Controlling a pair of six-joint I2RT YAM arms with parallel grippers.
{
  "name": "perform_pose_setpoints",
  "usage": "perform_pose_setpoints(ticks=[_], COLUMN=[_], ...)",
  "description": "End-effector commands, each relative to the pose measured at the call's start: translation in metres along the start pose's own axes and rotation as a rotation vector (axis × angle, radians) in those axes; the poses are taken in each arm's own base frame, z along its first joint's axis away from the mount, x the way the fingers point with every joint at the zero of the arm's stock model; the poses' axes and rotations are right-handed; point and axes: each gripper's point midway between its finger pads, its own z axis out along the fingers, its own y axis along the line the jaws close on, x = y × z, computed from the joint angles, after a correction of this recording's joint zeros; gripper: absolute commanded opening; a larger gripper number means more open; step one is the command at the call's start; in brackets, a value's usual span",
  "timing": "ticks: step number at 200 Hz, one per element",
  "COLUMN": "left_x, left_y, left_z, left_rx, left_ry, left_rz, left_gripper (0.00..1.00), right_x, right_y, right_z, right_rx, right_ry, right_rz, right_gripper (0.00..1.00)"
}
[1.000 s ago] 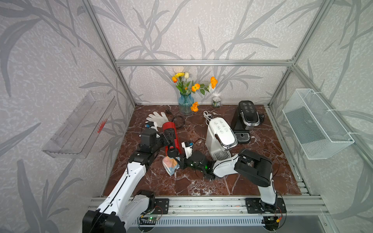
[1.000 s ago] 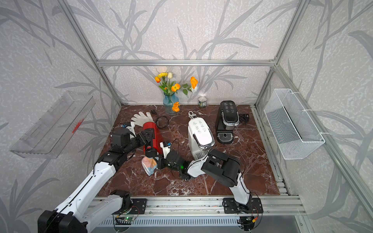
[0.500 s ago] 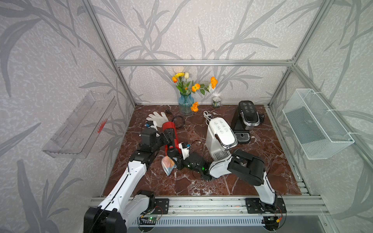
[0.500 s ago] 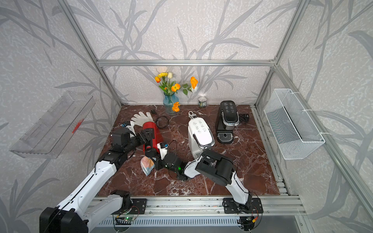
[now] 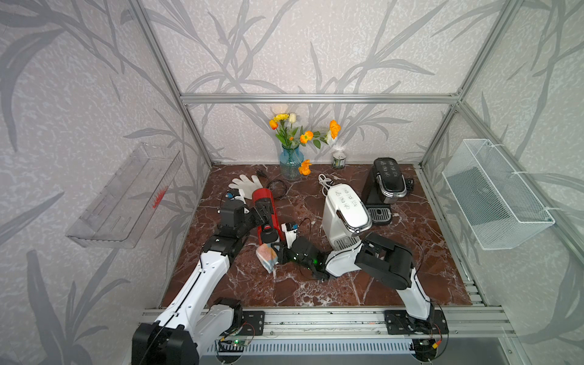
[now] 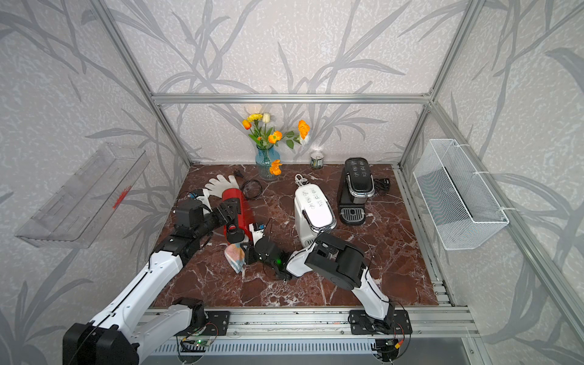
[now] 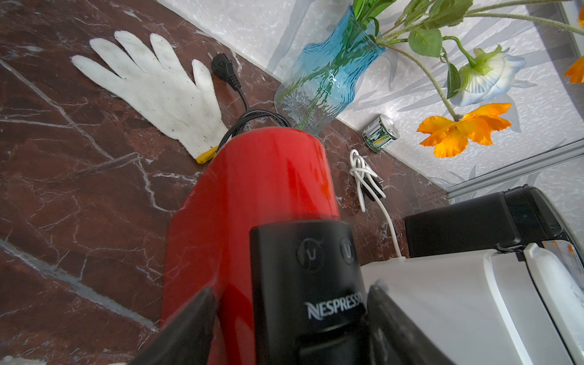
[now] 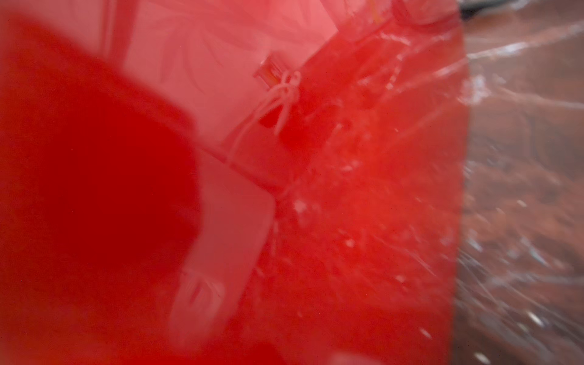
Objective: Wipe the surface of a coffee machine
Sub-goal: Wipe the dirt from the surface of the coffee machine.
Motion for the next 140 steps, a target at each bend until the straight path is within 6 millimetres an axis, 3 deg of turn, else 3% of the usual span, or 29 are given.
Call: perform_pose_setpoints(ticks=[1,27,73,92,119,140], left_x=[0.042,0.041,0.042,0.041,0.042,0.043], left_y=[0.031,0.03,0.032,0.031,0.03,0.03], left_z=[0.007,0.008,0.006,0.006,0.008,0.01], left_rx=[-0.108,-0.102,-0.111,-0.108,-0.104,-0.101], left_ry=[0.15,0.15,0.15,0.147,0.151,0.158], left_rz=[0.002,0.0,0.004,0.005,0.004,-0.004], left_gripper=[0.73,0.73,0.72,0.65,0.64,0.64], right_x=[-0.011,-0.022,-0.069,-0.086,-0.101,-0.103], right_y=[-0.049,-0.041,0.005,0.025,0.041,0.048], right_z=[-0.006,-0.01,-0.016,-0.028,-0.044,-0.043], right_rx=[0.141,0.093,-0.085,-0.153,-0.211,-0.238], right_ry=[-0.044,-0.082,-0.197,-0.238,-0.284,-0.282], right_rz=[0.03,0.033,-0.015,-0.035,-0.042,-0.046], right_gripper=[0.0,0.0,0.0,0.0,0.0,0.0])
